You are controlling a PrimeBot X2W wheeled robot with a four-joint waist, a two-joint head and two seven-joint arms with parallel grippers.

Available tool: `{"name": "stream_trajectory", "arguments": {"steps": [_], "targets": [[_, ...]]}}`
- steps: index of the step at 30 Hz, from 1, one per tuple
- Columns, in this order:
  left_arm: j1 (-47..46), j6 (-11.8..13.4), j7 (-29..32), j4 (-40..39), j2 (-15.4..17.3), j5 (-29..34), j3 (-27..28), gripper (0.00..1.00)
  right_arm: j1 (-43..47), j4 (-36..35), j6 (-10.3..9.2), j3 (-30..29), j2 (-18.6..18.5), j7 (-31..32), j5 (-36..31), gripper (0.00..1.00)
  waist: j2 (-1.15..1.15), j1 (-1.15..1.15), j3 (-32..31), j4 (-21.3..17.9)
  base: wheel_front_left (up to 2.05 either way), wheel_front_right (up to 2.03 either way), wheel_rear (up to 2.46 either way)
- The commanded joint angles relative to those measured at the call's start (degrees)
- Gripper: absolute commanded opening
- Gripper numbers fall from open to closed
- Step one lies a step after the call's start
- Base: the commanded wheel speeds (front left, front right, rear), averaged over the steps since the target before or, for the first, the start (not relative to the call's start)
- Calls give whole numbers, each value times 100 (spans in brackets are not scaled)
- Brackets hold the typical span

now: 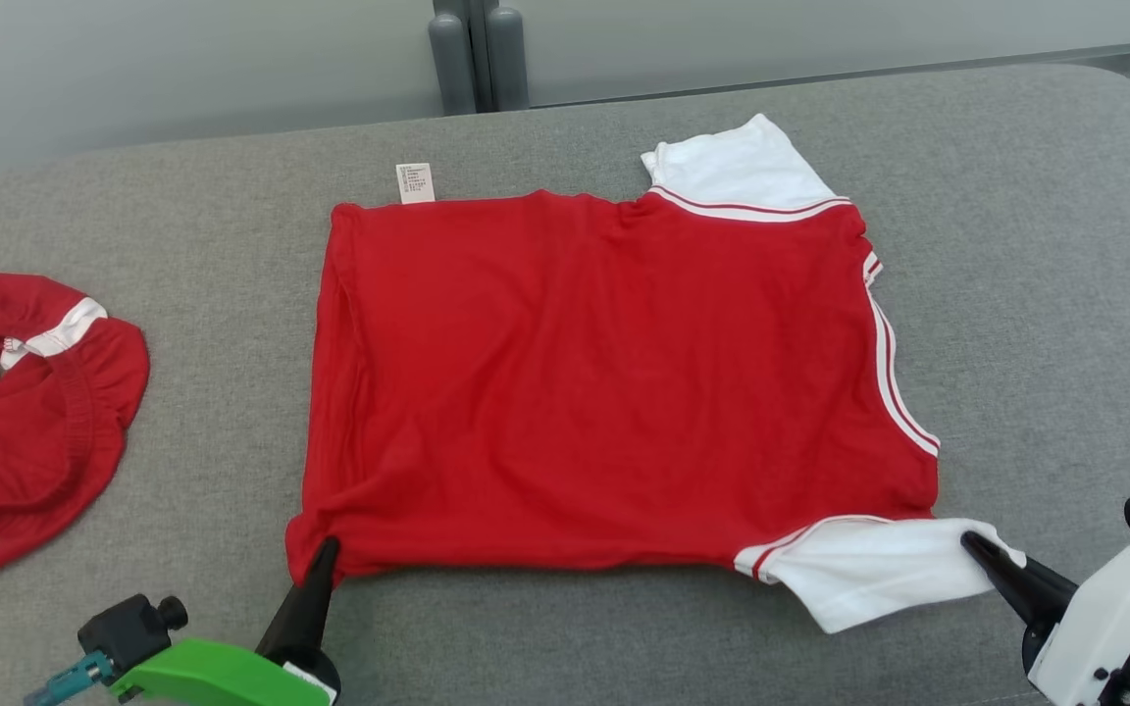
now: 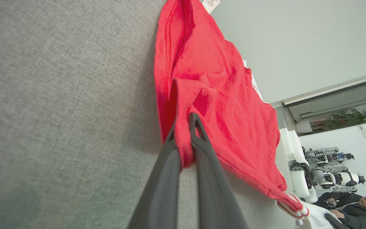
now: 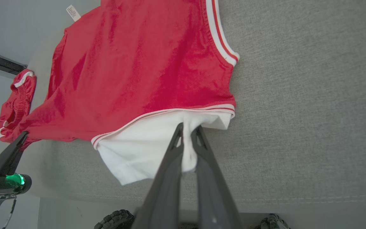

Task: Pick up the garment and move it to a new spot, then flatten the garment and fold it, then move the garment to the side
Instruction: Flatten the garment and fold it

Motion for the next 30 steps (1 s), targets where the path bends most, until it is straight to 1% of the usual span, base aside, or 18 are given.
{"name": "stream_trajectory", "arguments": {"steps": [1,6,12,18,21,23,30], "targets": [[-181,41,56,-77,1,-5,5,0,-185,48,-2,15,-98,-33,60,0,0,0,17,29,0,0,0],[-550,50,326,-207,-67,-60,-36,0,-781,264,-1,109,-339,-131,210,0,0,0,105,100,0,0,0],[-1039,11,485,52,-179,-27,-27,0,-1384,632,-1,258,-626,-208,322,0,0,0,233,153,0,0,0],[-1503,-4,538,432,-335,38,-14,0,-2019,1176,-1,634,-880,-439,333,0,0,0,419,129,0,0,0],[-1731,39,510,642,-409,108,-6,0,-2410,1547,-1,875,-1070,-684,141,0,0,0,529,123,0,0,0],[-1843,49,462,776,-489,87,31,0,-2660,1779,-1,1051,-1105,-897,108,0,0,0,599,123,0,0,0],[-2158,-31,390,1191,-655,198,4,0,-3291,2459,-1,1511,-1305,-1570,124,0,0,0,794,185,0,0,0]]}}
